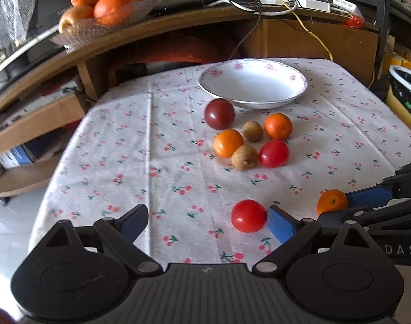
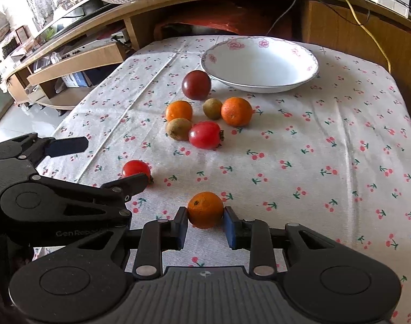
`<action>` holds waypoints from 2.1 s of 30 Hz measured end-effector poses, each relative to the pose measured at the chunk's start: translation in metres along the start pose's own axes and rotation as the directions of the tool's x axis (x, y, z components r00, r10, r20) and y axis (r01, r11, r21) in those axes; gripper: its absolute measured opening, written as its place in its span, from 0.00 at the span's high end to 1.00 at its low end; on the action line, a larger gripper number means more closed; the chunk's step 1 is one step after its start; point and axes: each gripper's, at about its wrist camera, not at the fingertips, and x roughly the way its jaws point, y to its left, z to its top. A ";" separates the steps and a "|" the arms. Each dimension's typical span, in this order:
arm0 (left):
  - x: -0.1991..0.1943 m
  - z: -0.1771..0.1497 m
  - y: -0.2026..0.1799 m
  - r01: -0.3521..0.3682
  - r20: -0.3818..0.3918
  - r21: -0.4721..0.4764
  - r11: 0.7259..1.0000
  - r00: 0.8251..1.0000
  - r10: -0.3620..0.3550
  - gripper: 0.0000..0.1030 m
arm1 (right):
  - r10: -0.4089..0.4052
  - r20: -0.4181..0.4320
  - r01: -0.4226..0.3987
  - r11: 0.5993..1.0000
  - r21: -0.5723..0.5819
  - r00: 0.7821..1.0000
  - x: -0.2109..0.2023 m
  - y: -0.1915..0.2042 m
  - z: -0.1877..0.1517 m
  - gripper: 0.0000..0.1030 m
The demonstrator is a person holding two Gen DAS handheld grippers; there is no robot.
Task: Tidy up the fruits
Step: 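Grasp the small tangerine with the right tool while the left tool grasps the cherry tomato, then carry the tangerine and cherry tomato with both tools over the white bowl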
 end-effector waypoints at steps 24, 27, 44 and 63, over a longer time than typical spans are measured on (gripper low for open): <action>0.006 0.002 -0.026 0.083 -0.021 0.086 0.993 0.996 -0.082 0.60 | -0.237 0.112 0.252 0.958 -0.140 0.965 -0.019 -0.003 0.001 0.76; 0.005 0.001 -0.027 0.088 -0.023 0.087 0.992 0.996 -0.086 0.65 | -0.235 0.116 0.249 0.960 -0.127 0.965 -0.023 -0.008 0.001 0.76; -0.001 -0.003 -0.021 0.096 -0.036 0.043 0.994 0.995 -0.095 0.63 | -0.165 0.094 0.168 0.986 -0.016 0.982 -0.037 -0.028 -0.004 0.76; -0.008 -0.003 -0.026 0.073 -0.075 0.089 0.993 0.995 -0.066 0.65 | -0.134 0.098 0.139 0.989 -0.054 0.986 -0.040 -0.017 0.003 0.76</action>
